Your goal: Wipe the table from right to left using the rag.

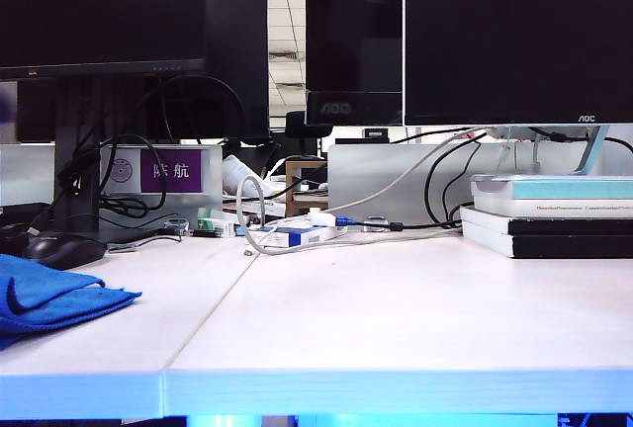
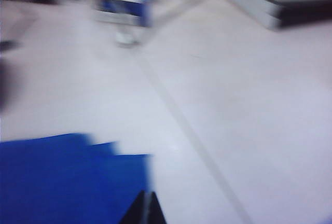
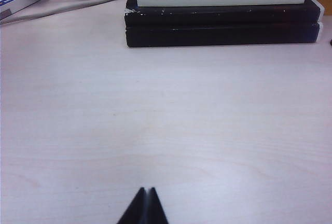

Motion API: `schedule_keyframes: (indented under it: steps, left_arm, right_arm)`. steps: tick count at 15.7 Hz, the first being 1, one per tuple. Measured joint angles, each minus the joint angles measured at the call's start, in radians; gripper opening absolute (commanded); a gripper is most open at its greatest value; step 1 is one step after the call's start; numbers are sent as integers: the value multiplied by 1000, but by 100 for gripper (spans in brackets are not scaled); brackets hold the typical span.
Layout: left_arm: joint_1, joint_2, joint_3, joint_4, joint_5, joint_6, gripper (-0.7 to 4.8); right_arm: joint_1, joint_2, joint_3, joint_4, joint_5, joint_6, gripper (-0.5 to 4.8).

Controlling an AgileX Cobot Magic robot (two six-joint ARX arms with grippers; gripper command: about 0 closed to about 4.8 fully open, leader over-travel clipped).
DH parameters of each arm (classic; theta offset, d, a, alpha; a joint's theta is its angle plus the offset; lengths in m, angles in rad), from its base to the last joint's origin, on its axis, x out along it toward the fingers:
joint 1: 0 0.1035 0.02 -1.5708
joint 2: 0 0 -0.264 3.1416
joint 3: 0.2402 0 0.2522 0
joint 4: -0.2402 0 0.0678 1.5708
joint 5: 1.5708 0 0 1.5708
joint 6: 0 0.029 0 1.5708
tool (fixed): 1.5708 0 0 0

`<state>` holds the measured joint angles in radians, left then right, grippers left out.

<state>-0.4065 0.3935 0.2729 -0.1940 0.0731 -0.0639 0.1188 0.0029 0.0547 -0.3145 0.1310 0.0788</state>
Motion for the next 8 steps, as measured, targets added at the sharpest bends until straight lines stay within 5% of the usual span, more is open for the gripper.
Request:
schedule_keyframes:
  steps: [1,7,8]
  left_arm:
    - [149,-100,-92,42,-10,23,-5]
    - [288,-275,-217,63,-22,39,-5]
    - [292,-349,-263,30,-37,103,-5]
  right_arm:
    - [0,0,0,0,0,0,-5]
    - [1,0,0,0,0,0,-5]
    - [1,0,0,0,1,0,-5]
